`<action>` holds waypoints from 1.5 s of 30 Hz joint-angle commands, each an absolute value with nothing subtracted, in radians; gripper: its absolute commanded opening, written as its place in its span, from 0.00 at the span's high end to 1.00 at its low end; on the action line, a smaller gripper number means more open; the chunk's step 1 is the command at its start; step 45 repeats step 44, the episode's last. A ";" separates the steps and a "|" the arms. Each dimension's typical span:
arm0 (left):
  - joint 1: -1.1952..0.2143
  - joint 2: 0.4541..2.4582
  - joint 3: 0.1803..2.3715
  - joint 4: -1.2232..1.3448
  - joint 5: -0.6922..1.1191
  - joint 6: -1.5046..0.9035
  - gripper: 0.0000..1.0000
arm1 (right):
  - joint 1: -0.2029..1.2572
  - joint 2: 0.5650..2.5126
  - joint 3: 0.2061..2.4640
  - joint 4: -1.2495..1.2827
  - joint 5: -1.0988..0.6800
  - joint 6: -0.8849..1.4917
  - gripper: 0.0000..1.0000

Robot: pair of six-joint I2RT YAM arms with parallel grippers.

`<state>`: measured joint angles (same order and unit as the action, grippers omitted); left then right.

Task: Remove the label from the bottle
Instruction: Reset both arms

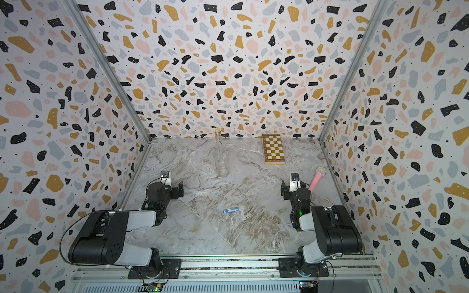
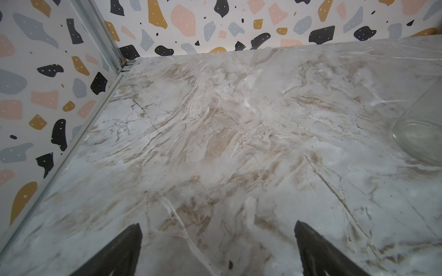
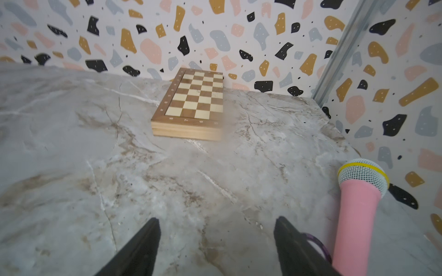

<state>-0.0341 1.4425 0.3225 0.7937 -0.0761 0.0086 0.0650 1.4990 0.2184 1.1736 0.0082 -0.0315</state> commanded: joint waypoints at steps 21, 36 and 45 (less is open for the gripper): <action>-0.029 1.437 0.322 0.862 -0.094 -0.013 0.00 | 0.062 1.482 0.232 1.175 -0.035 -0.020 0.00; -0.029 1.435 0.322 0.862 -0.089 -0.014 0.00 | 0.045 1.506 0.257 1.151 -0.098 -0.028 0.00; -0.029 1.436 0.322 0.862 -0.094 -0.013 0.00 | 0.044 1.498 0.246 1.163 -0.100 -0.027 0.00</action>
